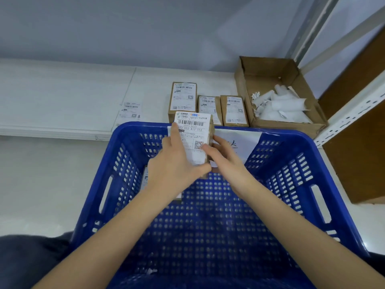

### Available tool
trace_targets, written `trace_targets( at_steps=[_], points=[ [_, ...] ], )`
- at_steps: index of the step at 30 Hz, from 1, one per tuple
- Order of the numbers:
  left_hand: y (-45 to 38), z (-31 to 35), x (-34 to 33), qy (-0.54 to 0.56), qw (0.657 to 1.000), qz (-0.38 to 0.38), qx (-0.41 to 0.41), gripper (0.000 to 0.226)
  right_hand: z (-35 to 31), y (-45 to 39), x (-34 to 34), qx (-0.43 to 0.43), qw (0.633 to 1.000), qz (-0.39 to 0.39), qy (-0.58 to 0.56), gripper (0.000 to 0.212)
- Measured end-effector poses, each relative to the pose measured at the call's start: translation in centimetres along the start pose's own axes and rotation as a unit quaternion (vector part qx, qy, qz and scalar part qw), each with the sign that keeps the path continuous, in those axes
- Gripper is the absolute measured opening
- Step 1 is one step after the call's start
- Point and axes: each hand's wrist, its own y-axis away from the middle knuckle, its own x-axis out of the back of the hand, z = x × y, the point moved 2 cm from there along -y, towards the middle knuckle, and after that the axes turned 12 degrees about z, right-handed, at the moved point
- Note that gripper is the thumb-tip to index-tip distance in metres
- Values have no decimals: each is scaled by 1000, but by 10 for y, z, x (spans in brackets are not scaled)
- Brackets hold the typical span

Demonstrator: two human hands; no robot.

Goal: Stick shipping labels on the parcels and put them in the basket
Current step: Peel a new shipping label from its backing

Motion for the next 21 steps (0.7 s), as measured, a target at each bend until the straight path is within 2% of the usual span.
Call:
trace_targets(
  at_steps=[2, 4, 7, 10, 16, 21],
  points=[
    [-16, -12, 8, 3, 1000, 15, 17, 115, -4, -8, -11, 9, 1000, -3, 10, 31],
    [-34, -28, 18, 13, 998, 46, 28, 114, -8, -20, -18, 23, 999, 28, 35, 22],
    [-57, -52, 31, 14, 992, 109, 64, 113, -14, -40, -28, 78, 987, 70, 126, 31],
    [-80, -61, 35, -3, 988, 138, 76, 113, -25, -62, -40, 132, 967, 85, 201, 32],
    [-134, -64, 39, -42, 984, 169, 36, 110, -61, -107, -68, 214, 908, 125, 339, 39],
    [-168, -78, 41, -90, 983, 156, 26, 114, -79, -135, -88, 201, 830, 129, 505, 52]
  ],
)
